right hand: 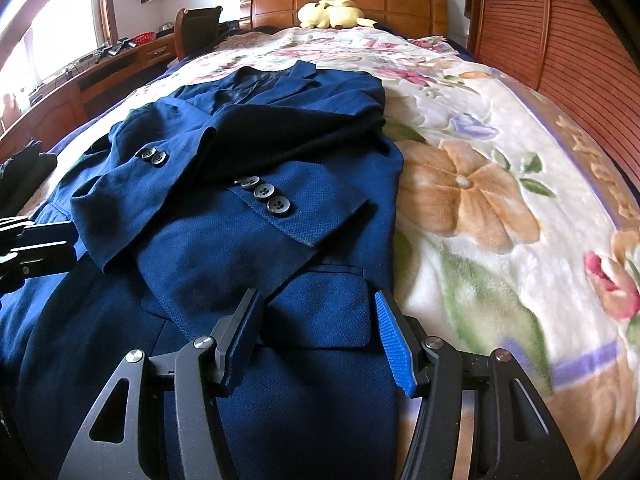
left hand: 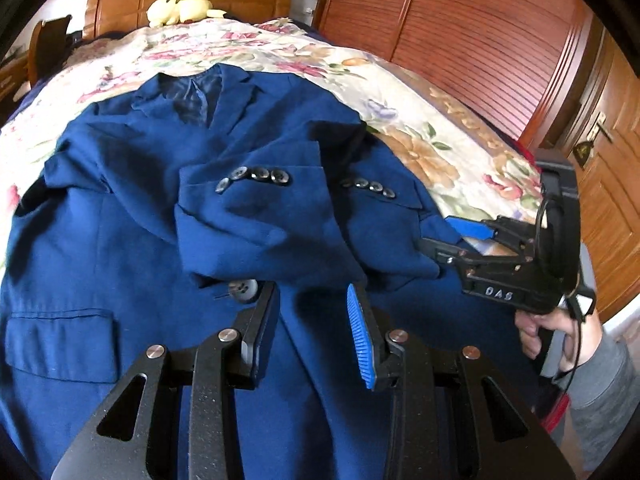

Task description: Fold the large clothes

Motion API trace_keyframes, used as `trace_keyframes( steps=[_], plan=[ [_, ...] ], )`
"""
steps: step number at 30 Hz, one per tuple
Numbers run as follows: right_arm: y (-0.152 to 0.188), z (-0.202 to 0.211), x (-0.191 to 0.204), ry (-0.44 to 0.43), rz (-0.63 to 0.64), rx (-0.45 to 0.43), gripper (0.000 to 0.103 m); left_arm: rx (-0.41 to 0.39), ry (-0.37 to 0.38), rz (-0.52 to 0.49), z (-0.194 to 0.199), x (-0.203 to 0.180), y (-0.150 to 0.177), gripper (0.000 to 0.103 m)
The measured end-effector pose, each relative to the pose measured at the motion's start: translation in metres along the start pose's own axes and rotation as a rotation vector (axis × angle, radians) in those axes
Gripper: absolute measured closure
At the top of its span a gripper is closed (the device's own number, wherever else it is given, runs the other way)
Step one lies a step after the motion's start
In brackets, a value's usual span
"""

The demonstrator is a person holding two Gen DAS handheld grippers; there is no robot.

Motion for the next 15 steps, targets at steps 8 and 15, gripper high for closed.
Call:
trace_keyframes(
  steps=[8,15],
  plan=[
    [-0.001,-0.001,0.001,0.0,0.001,0.0,0.044,0.038,-0.005,-0.001,-0.019,-0.004,-0.004,0.067],
    [-0.001,-0.001,0.0,-0.001,0.001,-0.001,0.044,0.031,0.052,0.025,-0.024,-0.003,-0.008,0.086]
  ],
)
Point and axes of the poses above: each gripper's, at about its wrist camera, not at the fingertips, and z roughly against the way its jaws point, x to its left, y to its underside, the point moved 9 cm from there along -z, roughly the way its jaws point, and after that the axes turned 5 degrees about -y, right-handed, at the moved point
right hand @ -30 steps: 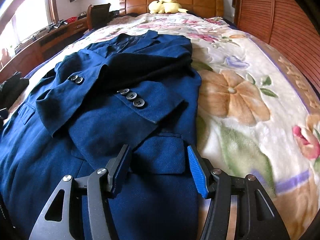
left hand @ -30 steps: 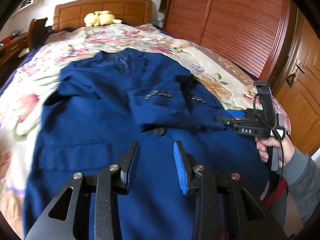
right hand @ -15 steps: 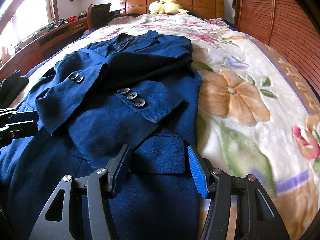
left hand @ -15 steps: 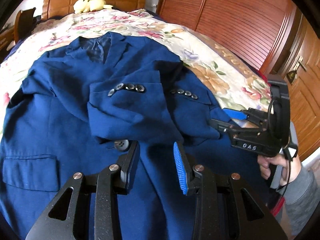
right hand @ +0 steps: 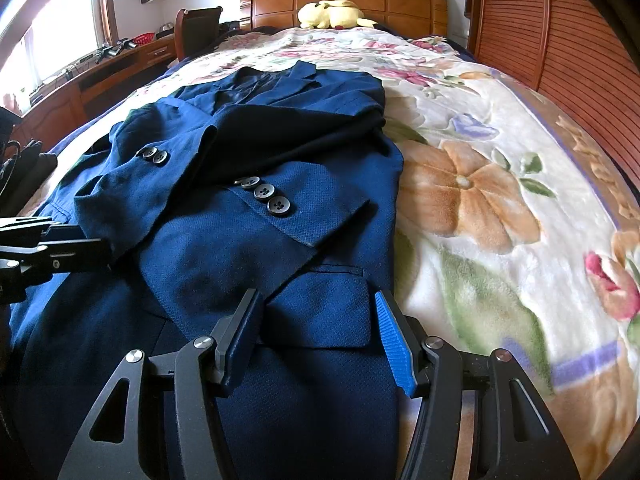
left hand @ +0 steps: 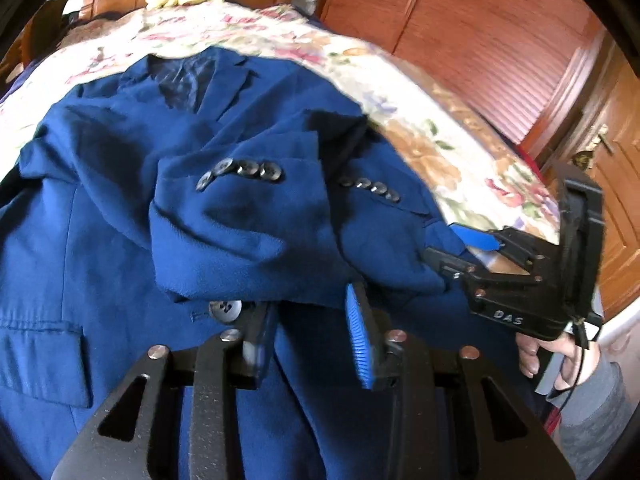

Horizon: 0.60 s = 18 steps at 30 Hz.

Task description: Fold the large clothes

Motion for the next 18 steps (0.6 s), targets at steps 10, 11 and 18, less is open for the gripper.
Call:
trace_keyframes(
  steps=[10,11,18],
  plan=[
    [0.0,0.0,0.0,-0.001,0.001,-0.001,0.044,-0.078,-0.036,-0.067,0.054,0.027,-0.01,0.099],
    [0.0,0.0,0.0,-0.001,0.0,-0.001,0.044,-0.085,-0.04,-0.063,0.061,0.033,-0.011,0.099],
    [0.0,-0.001,-0.001,0.0,0.003,0.0,0.044,-0.078,-0.114,-0.099,0.092,0.075,-0.008,0.099]
  ],
)
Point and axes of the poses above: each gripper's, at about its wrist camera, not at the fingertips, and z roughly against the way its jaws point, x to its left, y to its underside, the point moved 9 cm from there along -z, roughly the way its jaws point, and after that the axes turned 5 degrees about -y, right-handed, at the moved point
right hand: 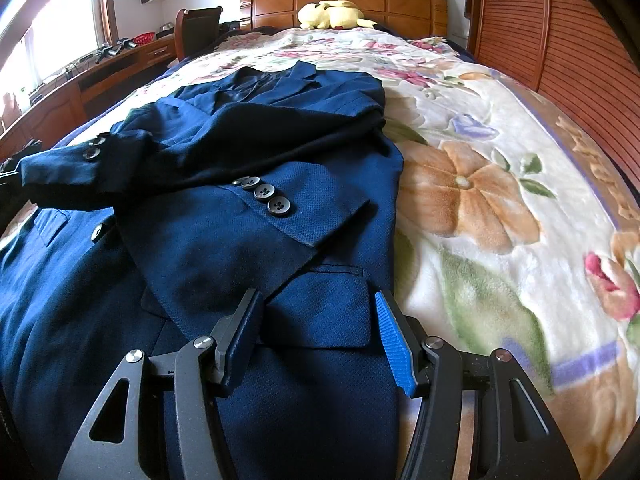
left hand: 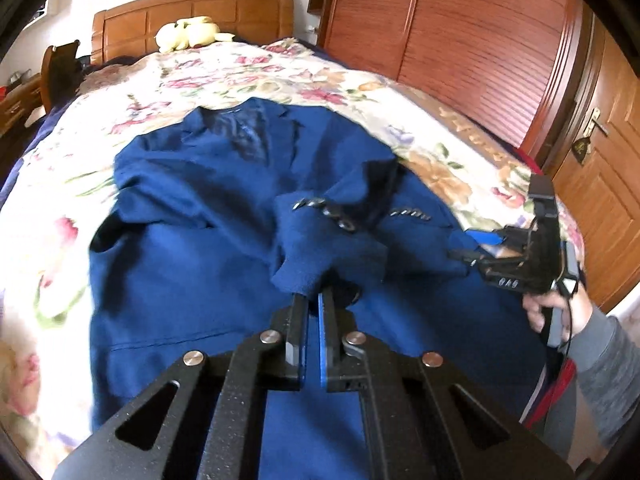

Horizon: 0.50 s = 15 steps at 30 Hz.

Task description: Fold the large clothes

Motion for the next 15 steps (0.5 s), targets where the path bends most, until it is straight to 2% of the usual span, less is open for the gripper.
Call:
trace_keyframes(
  steps=[8,11,14,15],
  plan=[
    [0.0,0.0,0.0,-0.001,0.001,-0.001,0.044,0.042,-0.069,0.002,0.001,0.034,0.024,0.098],
    [0.0,0.0,0.0,-0.002,0.001,-0.001,0.044,0.077,-0.056,0.035,-0.001,0.041,0.034,0.098],
    [0.0,0.0,0.0,-0.002,0.001,-0.001,0.044,0.093,-0.085,0.031,-0.002,0.047,0.041,0.098],
    [0.0,0.0,0.0,-0.002,0.001,-0.001,0.044,0.09,-0.097,0.02,0.0,0.046,0.042,0.095]
  ],
)
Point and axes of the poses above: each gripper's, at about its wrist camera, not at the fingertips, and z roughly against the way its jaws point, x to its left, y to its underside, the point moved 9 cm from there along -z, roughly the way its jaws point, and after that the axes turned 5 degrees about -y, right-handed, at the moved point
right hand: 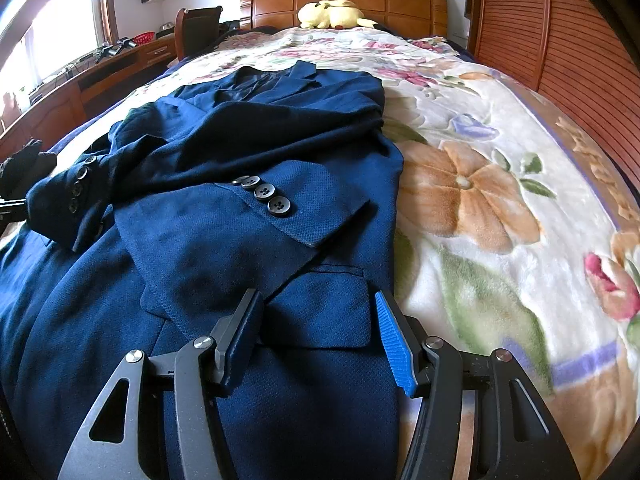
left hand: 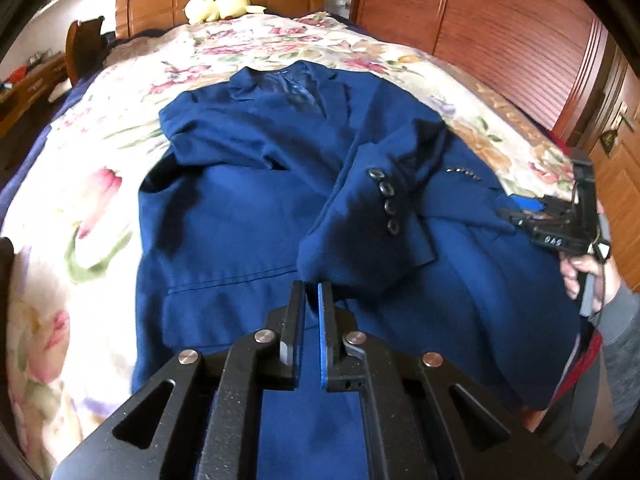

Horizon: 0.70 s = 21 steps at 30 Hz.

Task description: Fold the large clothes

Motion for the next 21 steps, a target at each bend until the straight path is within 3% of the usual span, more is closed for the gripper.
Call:
trace_keyframes(
  steps=[5,10,21],
  plan=[
    [0.0,0.0,0.0,0.0,0.0,0.0,0.043,-0.069,-0.038,-0.049,0.02,-0.01,-0.009,0.075],
    [0.0,0.0,-0.001,0.001,0.002,0.0,0.043,-0.093,0.028,-0.061,0.024,-0.038,-0.017,0.073],
    [0.0,0.0,-0.001,-0.001,0.003,-0.001,0.043,0.016,0.086,-0.082,-0.043,-0.091,-0.021,0.072]
  ],
)
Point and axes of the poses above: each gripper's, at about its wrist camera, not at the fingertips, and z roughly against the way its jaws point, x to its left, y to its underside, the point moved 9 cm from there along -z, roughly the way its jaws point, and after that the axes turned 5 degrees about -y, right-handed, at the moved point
